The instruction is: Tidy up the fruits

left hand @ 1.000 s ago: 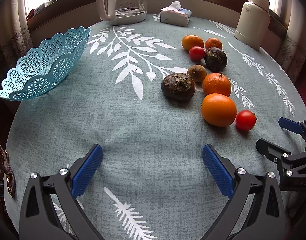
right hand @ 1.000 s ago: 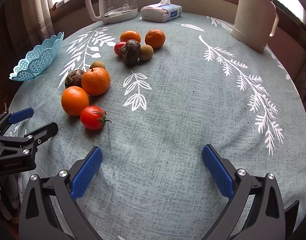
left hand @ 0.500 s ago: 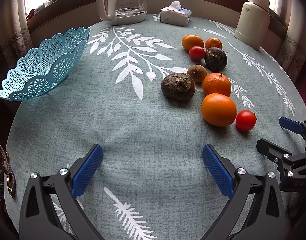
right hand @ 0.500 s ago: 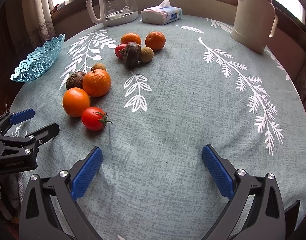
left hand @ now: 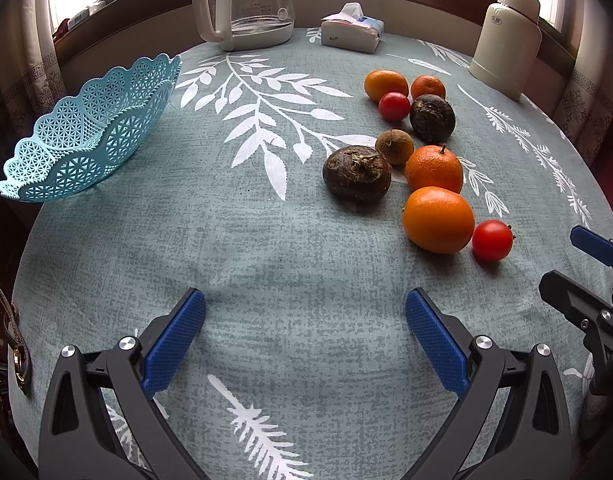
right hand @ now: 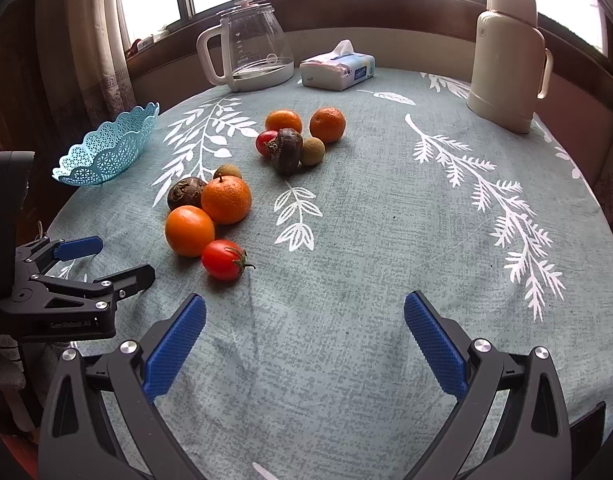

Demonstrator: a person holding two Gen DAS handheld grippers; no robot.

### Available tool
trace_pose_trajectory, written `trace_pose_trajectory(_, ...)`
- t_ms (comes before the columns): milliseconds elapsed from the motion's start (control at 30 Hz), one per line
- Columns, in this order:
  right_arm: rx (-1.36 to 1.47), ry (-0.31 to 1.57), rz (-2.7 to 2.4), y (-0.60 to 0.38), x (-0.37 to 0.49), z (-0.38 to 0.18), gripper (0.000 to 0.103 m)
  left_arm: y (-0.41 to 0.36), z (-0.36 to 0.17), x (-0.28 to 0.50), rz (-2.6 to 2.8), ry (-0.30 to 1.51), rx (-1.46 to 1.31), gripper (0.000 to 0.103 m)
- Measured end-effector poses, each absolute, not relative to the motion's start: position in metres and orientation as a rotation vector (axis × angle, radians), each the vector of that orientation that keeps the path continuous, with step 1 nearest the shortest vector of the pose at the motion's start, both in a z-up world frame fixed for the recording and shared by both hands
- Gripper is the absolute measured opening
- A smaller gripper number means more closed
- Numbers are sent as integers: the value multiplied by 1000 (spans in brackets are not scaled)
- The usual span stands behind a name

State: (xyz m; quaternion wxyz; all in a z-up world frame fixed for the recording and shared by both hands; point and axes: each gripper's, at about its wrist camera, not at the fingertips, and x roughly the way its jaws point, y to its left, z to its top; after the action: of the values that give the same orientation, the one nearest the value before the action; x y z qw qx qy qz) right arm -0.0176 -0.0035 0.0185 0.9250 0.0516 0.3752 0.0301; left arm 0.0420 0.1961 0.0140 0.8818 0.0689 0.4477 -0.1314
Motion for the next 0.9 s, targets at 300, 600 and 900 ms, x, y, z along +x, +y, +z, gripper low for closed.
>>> trace_pose_trajectory(300, 152, 679, 58, -9, -28, 30, 98, 198, 19, 40, -288, 915, 105, 101)
trace_pose_trajectory(600, 218, 616, 57, -4, -32, 35, 98, 213, 26, 35, -288, 864, 32, 101)
trace_pose_trajectory(900, 222, 620, 60, -3, -29, 35, 98, 215, 27, 34, -282, 855, 28, 101)
